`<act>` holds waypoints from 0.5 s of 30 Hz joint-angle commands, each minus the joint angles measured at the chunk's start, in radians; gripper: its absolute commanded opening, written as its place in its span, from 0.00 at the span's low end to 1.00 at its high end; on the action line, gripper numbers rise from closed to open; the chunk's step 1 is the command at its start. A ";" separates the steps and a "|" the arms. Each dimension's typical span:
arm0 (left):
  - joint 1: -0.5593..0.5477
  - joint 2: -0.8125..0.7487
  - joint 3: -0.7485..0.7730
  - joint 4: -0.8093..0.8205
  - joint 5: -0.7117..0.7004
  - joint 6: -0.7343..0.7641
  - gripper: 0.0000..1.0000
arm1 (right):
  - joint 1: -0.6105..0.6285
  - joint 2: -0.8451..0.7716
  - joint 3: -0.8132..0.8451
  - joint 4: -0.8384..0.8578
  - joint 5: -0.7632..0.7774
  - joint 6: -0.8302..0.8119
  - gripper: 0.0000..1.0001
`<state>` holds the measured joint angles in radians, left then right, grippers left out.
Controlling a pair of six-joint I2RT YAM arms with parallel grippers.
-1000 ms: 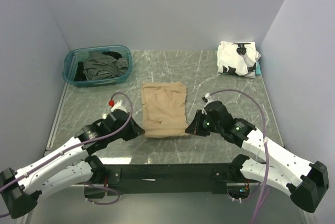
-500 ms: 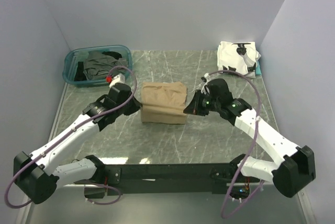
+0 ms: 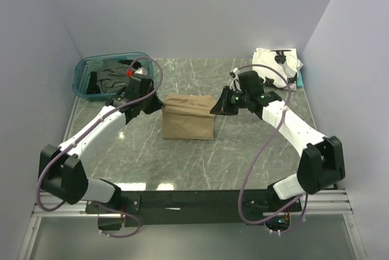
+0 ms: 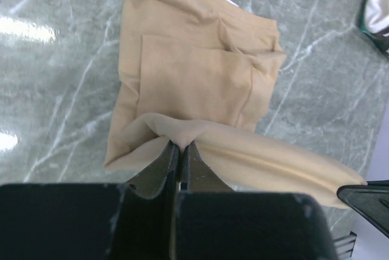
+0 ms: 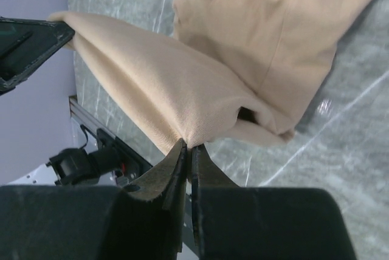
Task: Fold and stack the t-shirts
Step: Fold the tshirt
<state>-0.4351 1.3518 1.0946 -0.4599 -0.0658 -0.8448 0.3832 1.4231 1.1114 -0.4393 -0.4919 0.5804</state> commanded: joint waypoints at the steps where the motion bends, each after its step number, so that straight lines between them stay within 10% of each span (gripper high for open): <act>1: 0.056 0.068 0.083 0.035 0.006 0.059 0.01 | -0.035 0.062 0.082 -0.004 -0.019 -0.034 0.00; 15: 0.125 0.339 0.229 0.095 0.113 0.125 0.01 | -0.084 0.350 0.275 0.005 -0.024 -0.019 0.00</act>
<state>-0.3279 1.6711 1.2709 -0.4046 0.0483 -0.7662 0.3183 1.7569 1.3388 -0.4385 -0.5247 0.5705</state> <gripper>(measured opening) 0.029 0.085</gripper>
